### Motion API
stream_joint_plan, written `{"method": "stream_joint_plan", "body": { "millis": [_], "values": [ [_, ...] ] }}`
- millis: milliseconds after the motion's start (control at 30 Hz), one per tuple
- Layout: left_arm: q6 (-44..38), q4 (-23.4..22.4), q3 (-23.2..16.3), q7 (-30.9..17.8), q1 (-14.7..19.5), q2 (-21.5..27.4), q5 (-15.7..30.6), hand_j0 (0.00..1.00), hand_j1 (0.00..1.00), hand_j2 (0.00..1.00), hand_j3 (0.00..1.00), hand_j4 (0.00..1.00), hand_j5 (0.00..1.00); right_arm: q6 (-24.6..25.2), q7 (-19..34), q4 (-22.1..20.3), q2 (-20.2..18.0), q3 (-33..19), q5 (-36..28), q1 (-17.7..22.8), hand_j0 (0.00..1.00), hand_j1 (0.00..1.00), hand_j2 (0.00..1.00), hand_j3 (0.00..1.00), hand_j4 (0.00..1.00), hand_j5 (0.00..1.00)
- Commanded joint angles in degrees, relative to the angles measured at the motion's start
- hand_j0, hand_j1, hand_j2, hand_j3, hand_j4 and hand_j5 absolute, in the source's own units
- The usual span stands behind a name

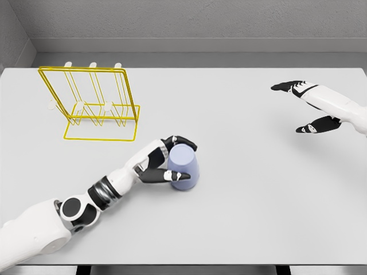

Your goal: Place the cup on the cup holder with both arms

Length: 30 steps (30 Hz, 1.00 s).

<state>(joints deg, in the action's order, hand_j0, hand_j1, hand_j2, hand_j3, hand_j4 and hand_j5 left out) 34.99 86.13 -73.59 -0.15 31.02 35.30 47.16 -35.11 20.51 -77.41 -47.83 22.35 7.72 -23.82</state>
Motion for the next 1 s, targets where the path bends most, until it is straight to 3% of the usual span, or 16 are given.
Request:
{"method": "stream_joint_plan", "body": {
  "millis": [0, 500, 967],
  "values": [
    [0.0, 0.8, 0.5, 0.0, 0.0, 0.6, 0.1, 0.6, 0.6, 0.6, 0.6, 0.6, 0.6, 0.1, 0.0, 0.0, -0.1, 0.0, -0.4, 0.0, 1.0, 1.0, 1.0, 1.0, 1.0, 1.0],
    [0.0, 3.4, 3.0, 0.1, 0.2, 2.7, -0.1, 0.56, 0.56, 0.56, 0.56, 0.56, 0.56, 0.1, 0.0, 0.0, -0.2, 0.0, -0.4, 0.1, 1.0, 1.0, 1.0, 1.0, 1.0, 1.0],
    [0.0, 7.2, 8.8, 0.1, 0.1, 6.6, -0.1, 0.56, 0.56, 0.56, 0.56, 0.56, 0.56, 0.1, -0.1, -0.1, -0.2, -0.1, -0.4, 0.4, 1.0, 1.0, 1.0, 1.0, 1.0, 1.0]
  ]
}}
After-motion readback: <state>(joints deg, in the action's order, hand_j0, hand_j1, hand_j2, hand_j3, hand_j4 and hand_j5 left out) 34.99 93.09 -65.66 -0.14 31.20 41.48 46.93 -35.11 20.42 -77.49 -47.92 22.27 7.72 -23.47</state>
